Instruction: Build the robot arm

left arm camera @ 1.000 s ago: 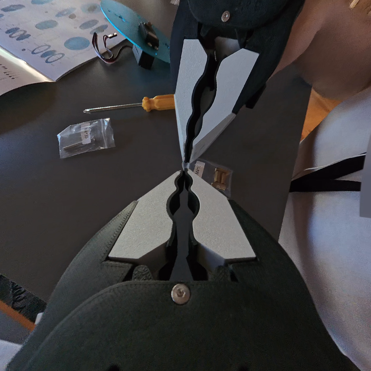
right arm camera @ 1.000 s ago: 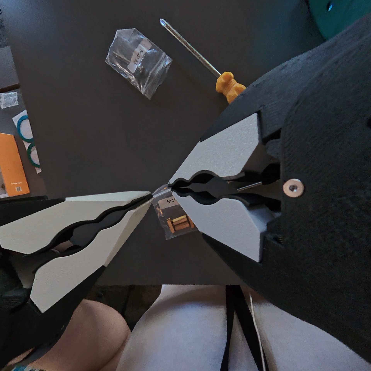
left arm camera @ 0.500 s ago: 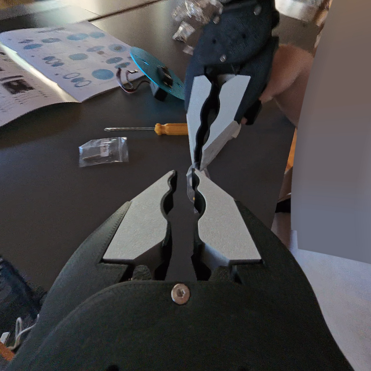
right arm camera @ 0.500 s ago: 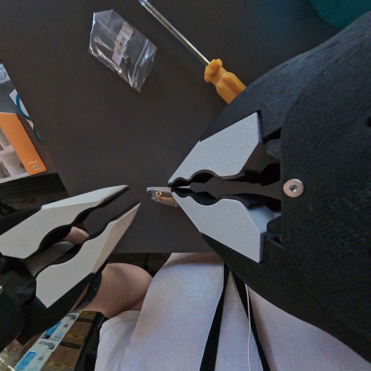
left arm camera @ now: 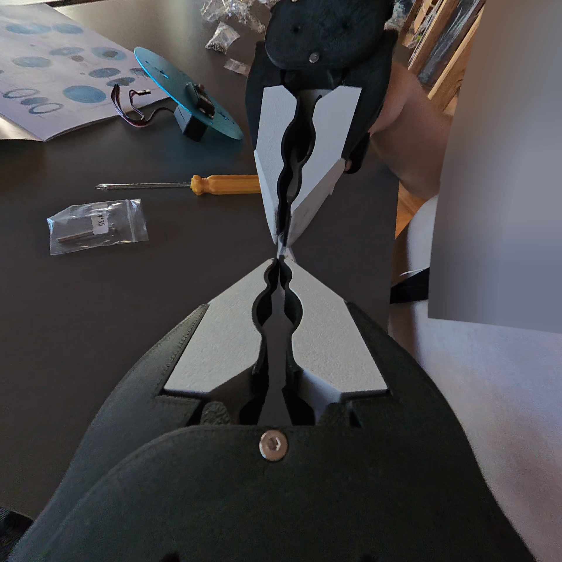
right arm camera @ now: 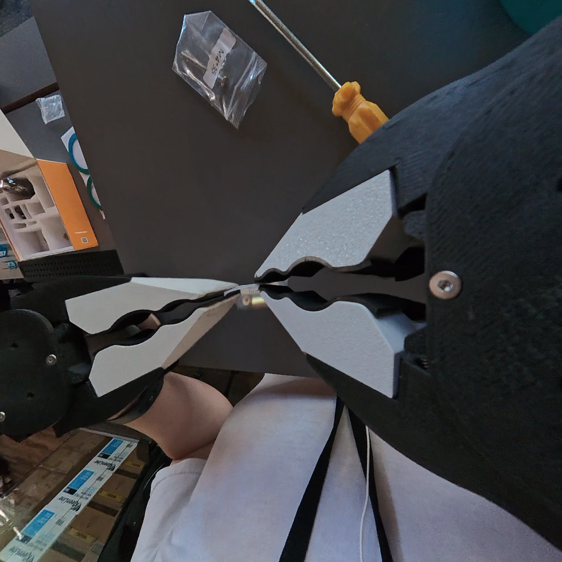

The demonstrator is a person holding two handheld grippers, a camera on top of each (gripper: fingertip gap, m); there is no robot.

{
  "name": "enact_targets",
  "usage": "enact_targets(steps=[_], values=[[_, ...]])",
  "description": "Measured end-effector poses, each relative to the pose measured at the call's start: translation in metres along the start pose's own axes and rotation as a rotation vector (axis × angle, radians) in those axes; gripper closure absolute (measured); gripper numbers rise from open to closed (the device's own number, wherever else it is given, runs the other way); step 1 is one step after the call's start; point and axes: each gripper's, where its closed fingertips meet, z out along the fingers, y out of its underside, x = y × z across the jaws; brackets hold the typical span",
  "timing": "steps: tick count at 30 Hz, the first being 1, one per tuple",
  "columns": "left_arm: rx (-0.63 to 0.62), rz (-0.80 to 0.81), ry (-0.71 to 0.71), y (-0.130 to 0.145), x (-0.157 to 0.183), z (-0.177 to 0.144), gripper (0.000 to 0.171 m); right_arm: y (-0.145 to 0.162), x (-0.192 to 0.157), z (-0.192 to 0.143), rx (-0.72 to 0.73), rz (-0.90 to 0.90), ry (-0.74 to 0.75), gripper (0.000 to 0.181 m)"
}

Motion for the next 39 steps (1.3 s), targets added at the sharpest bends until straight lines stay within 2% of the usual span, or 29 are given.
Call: enact_targets(steps=[4, 8, 13, 39], values=[[-0.063, 0.049, -0.022, 0.009, -0.002, 0.002, 0.171, -0.008, -0.002, -0.010, 0.041, 0.006, -0.041, 0.168], [-0.063, 0.074, -0.008, 0.008, 0.000, 0.002, 0.171, -0.016, 0.003, -0.021, 0.058, 0.019, -0.052, 0.174], [-0.052, 0.108, 0.011, 0.005, 0.005, 0.003, 0.171, -0.004, 0.002, -0.009, -0.023, 0.019, -0.080, 0.174], [-0.069, 0.122, 0.014, 0.007, 0.008, 0.007, 0.171, 0.000, -0.002, -0.007, -0.031, 0.035, -0.120, 0.177]])
